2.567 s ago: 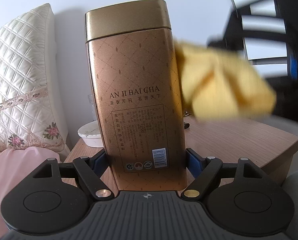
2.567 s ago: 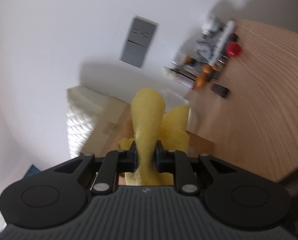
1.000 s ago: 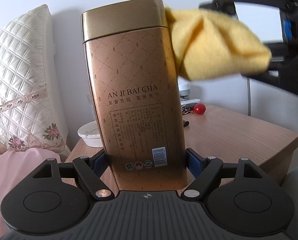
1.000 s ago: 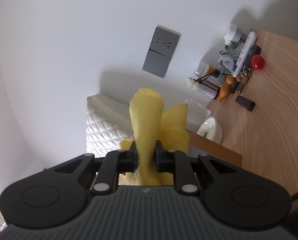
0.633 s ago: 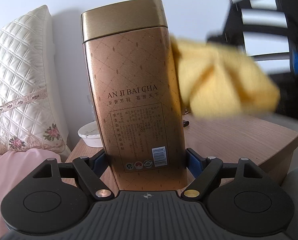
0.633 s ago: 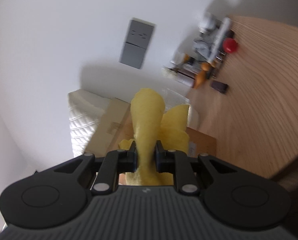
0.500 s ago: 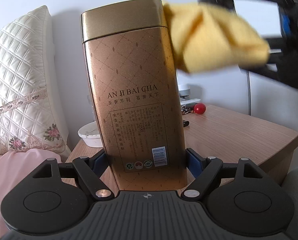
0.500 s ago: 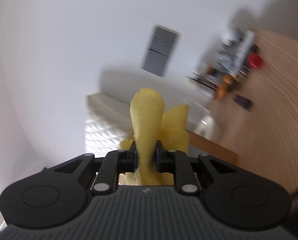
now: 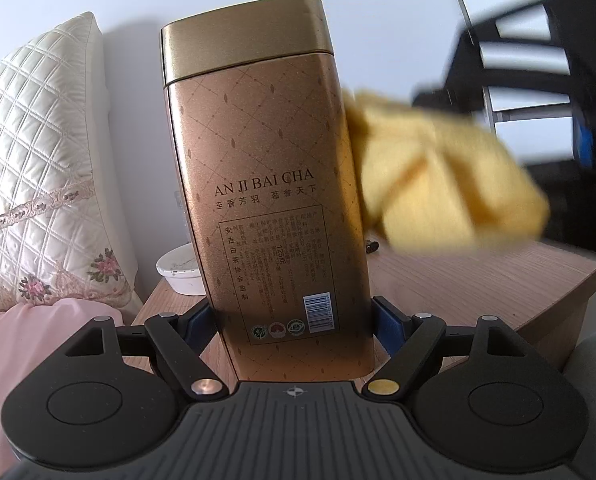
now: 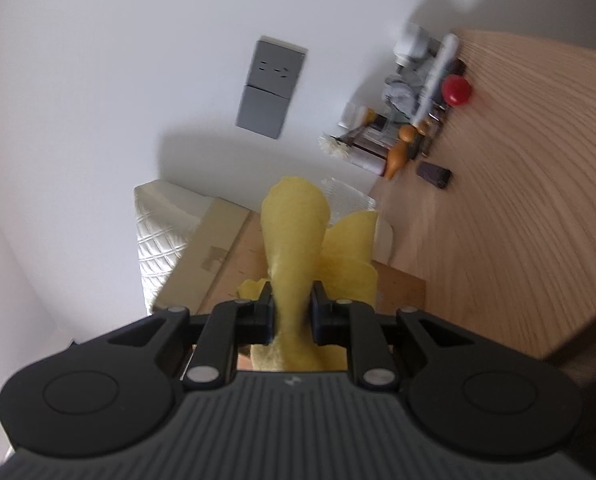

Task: Clean container
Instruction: 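Keep wiping the tin's side with the right gripper's cloth while the left holds the tin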

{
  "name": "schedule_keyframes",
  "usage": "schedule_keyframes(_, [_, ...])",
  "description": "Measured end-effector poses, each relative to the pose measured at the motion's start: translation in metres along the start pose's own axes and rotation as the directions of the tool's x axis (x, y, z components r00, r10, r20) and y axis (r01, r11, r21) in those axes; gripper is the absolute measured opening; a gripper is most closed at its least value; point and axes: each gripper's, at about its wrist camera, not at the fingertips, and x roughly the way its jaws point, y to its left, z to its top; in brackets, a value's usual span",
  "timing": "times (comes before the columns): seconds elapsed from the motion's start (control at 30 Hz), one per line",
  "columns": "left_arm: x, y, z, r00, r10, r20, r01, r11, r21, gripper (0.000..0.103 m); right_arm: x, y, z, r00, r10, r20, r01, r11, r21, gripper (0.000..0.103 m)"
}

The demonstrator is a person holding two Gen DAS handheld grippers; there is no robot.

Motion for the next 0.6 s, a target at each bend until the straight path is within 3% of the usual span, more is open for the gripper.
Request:
schedule_keyframes(0.27, [-0.001,0.000,0.001,1.000,-0.003,-0.002,0.003,1.000,-0.003,0.083,0.008,0.033,0.020,0.995,0.096,0.020,-0.094,0.992,-0.084,0.019])
schedule_keyframes(0.6, [0.000,0.004,0.005,1.000,-0.005,-0.002,0.005,1.000,-0.012,0.083,0.006,-0.008,0.002,1.000,-0.023,-0.008,0.023,1.000,0.012,0.019])
